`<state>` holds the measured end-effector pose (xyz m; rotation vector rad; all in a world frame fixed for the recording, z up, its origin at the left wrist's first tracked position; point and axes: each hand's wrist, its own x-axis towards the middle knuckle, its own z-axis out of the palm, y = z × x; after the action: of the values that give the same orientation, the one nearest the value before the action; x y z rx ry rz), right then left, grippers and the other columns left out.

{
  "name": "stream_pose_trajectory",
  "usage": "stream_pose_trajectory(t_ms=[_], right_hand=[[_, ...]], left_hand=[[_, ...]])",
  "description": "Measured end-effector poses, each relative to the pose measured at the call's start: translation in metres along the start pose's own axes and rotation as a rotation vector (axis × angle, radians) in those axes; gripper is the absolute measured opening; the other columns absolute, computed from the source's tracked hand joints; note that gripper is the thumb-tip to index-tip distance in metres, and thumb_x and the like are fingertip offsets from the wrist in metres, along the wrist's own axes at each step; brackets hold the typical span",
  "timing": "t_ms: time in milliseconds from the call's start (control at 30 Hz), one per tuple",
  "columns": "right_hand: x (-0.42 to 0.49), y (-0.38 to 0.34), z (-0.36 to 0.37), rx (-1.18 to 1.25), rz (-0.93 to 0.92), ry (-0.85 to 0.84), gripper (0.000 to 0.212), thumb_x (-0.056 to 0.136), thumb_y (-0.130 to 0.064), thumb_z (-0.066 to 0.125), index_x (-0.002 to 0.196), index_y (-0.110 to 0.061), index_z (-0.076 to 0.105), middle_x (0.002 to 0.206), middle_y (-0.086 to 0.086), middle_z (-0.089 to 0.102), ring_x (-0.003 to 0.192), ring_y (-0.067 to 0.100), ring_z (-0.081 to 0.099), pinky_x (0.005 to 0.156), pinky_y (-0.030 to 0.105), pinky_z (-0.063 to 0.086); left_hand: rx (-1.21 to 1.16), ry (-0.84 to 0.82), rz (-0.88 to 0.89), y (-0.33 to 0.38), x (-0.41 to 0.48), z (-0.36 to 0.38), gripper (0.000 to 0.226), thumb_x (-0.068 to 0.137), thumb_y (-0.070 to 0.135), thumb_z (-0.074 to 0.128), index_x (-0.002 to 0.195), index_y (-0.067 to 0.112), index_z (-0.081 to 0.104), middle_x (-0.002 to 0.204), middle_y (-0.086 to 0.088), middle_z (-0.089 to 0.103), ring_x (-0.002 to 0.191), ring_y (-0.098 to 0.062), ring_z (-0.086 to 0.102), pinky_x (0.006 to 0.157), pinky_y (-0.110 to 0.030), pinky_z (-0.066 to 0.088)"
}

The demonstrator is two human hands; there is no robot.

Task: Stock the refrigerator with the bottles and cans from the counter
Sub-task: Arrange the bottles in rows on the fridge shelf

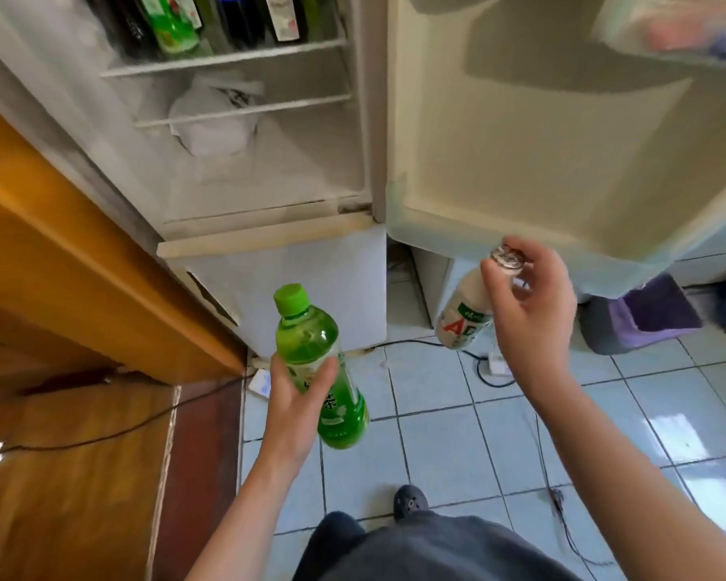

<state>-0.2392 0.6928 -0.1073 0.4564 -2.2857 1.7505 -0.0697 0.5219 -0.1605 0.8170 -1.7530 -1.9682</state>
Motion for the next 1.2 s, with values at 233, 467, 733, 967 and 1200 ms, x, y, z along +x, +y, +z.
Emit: stream_pose_trajectory(t_ms=[233,467,733,967,1200], right_hand=[[0.085,-0.003,0.039,0.080,0.029,0.255,0.021,0.087,-0.033,0.060,0.106,-0.030,0.051,0.106,-0.010,0.056,0.097,0.007,0.058,0.077,0.018,0.050],[0.129,0.002,0.074,0.017,0.124,0.403,0.028,0.087,-0.032,0.063,0.110,-0.020,0.052,0.112,0.001,0.059,0.100,0.013,0.060,0.079,0.022,0.051],[0.154,0.024,0.120,-0.185,0.162,0.475,0.031,0.086,-0.033,0.063,0.111,-0.018,0.054,0.106,-0.003,0.056,0.096,0.011,0.057,0.086,0.038,0.052],[0.150,0.047,0.138,-0.289,0.203,0.269,0.032,0.088,-0.030,0.062,0.116,-0.018,0.051,0.109,-0.001,0.056,0.099,0.014,0.056,0.086,0.041,0.052],[0.144,0.061,0.147,-0.317,0.194,0.153,0.029,0.087,-0.026,0.064,0.113,-0.023,0.051,0.104,-0.008,0.052,0.094,0.009,0.053,0.085,0.035,0.050]], left_hand=[[-0.014,-0.009,-0.015,0.011,0.076,-0.004,0.048,0.074,0.034,0.075,0.114,0.041,0.048,0.101,0.027,0.066,0.097,0.008,0.061,0.076,-0.012,0.045],[-0.005,-0.113,0.026,0.034,0.173,-0.004,0.040,0.074,0.039,0.067,0.109,0.043,0.048,0.097,0.024,0.065,0.091,0.007,0.062,0.070,-0.012,0.046],[-0.051,-0.246,0.091,0.054,0.264,-0.011,0.042,0.076,0.025,0.074,0.111,0.032,0.051,0.096,0.017,0.068,0.091,0.001,0.064,0.070,-0.011,0.049],[-0.069,-0.259,0.078,0.053,0.295,-0.020,0.039,0.075,0.027,0.068,0.110,0.030,0.052,0.094,0.019,0.068,0.088,0.002,0.065,0.068,-0.010,0.049],[-0.044,-0.234,0.068,0.055,0.298,-0.027,0.041,0.076,0.029,0.066,0.113,0.031,0.050,0.097,0.020,0.067,0.093,0.001,0.064,0.071,-0.011,0.049]])
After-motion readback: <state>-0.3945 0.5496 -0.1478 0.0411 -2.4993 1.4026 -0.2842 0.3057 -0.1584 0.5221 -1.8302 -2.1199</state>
